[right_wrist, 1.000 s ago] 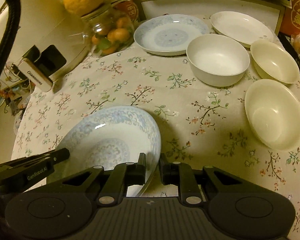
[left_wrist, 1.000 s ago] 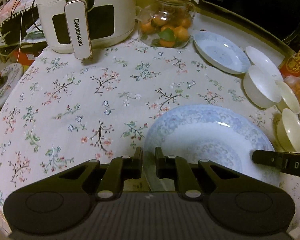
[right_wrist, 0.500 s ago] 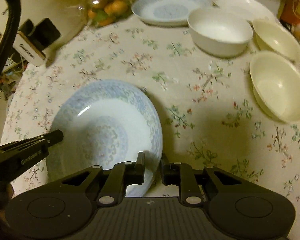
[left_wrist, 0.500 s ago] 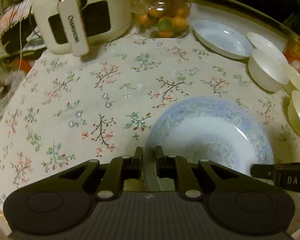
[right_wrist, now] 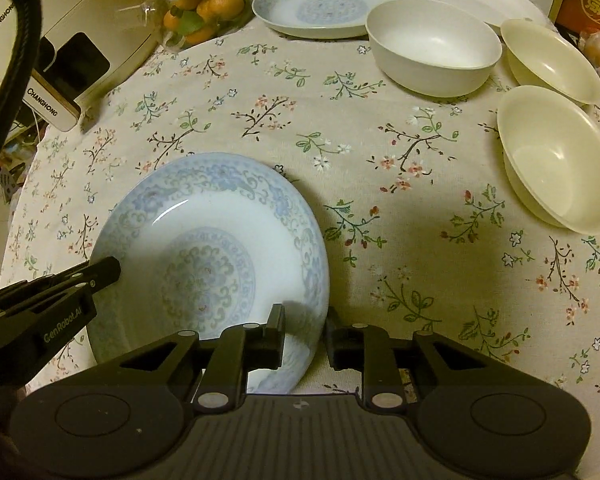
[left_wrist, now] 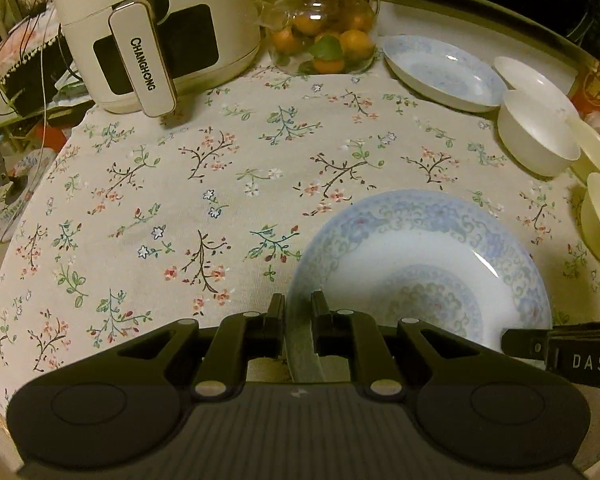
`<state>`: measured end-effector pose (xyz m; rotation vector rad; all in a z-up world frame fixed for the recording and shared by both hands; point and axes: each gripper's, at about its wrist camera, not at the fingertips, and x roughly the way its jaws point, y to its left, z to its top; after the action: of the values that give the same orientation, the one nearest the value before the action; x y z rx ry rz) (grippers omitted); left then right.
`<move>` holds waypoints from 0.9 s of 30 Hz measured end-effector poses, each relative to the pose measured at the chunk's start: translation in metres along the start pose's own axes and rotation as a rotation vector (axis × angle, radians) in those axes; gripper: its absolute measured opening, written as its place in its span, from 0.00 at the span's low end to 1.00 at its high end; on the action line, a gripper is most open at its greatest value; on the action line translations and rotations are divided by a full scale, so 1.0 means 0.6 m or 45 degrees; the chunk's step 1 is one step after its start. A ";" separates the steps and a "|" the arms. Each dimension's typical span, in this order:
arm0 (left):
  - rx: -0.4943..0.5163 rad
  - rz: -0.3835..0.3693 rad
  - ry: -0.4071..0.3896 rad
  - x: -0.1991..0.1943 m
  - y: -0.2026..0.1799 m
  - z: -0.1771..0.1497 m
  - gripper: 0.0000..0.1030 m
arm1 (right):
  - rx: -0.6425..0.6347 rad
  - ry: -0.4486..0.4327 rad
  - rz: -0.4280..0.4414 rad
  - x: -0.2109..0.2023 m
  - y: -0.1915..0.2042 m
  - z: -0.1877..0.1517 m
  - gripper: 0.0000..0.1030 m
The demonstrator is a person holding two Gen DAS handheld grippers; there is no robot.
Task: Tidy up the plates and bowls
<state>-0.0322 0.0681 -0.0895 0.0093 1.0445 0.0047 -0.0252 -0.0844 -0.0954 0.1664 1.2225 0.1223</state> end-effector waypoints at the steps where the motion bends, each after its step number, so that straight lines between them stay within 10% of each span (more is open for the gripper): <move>1: 0.003 0.001 0.001 0.000 0.000 0.000 0.11 | 0.000 0.003 0.000 0.000 -0.001 0.000 0.20; 27: 0.118 0.125 -0.103 -0.029 -0.025 0.023 0.13 | -0.036 -0.081 -0.046 -0.035 -0.009 0.016 0.24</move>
<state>-0.0287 0.0526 -0.0677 0.1436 0.9616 0.0443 -0.0234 -0.0943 -0.0741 0.1224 1.1592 0.1022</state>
